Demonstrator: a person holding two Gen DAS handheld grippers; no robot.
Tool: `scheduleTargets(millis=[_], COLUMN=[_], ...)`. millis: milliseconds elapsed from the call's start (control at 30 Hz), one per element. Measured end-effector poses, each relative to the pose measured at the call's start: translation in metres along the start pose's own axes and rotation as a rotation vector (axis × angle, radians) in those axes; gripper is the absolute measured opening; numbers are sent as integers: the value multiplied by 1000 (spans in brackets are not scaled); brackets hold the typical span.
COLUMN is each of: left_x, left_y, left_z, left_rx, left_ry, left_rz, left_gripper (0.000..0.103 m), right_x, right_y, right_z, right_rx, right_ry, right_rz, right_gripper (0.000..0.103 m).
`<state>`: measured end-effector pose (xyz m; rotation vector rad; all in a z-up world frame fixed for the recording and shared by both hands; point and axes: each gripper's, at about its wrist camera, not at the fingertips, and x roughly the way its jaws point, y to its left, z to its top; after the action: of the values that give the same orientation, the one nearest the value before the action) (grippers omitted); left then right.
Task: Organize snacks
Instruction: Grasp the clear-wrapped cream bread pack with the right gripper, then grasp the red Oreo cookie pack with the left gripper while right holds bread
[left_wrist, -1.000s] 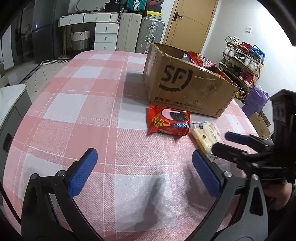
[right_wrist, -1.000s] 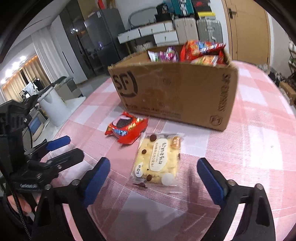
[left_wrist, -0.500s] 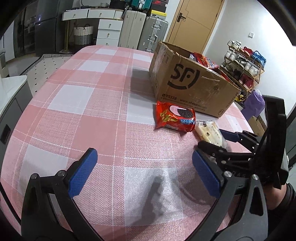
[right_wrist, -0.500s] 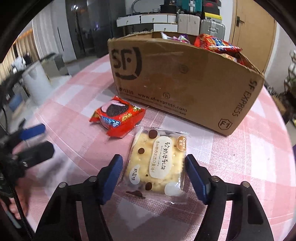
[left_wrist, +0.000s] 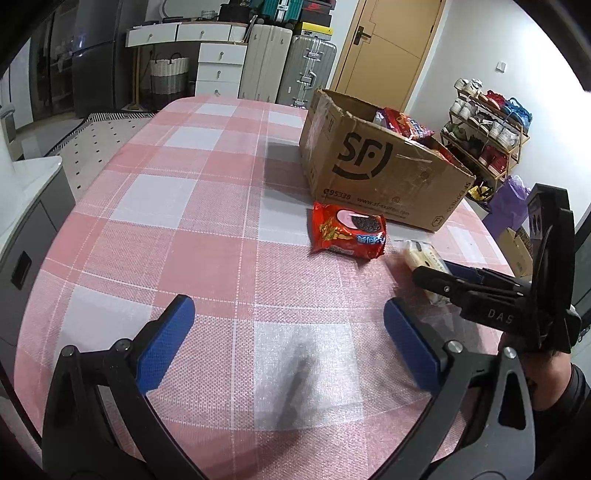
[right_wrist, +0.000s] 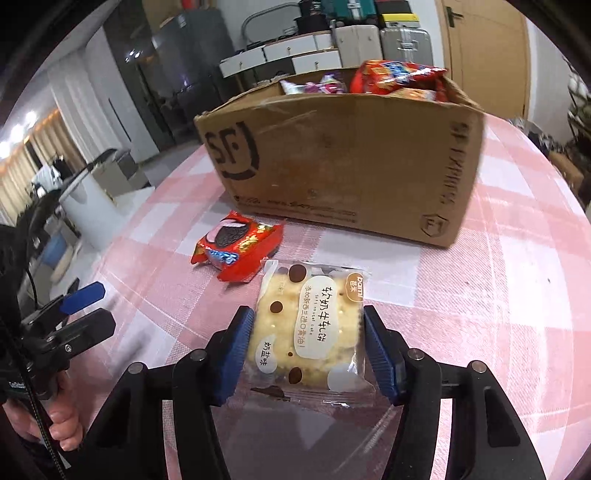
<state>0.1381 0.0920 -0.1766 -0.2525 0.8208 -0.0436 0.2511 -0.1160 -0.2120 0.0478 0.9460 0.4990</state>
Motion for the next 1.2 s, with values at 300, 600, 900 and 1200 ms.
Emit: scheduleTargets(millis=[300,600,900,1200], left_x=[-6,0,9,33], left_y=[-13,-23,-30,-49], left_z=[0,3,9,40], left_rx=[33,57,71,127], left_ry=[2,26,58,98], left_rz=[29,55,73,74], left_gripper=[102,102,102,102], right_x=[-28,-54,-77,-96], right_y=[-23,-43,-61,-72], right_z=[-13,-26,-53,-60], right_rx=[52,92,117,134], right_ry=[-49,-86,-109,-151], right_rz=[72,133,144,148], right_gripper=[59,59,59,59])
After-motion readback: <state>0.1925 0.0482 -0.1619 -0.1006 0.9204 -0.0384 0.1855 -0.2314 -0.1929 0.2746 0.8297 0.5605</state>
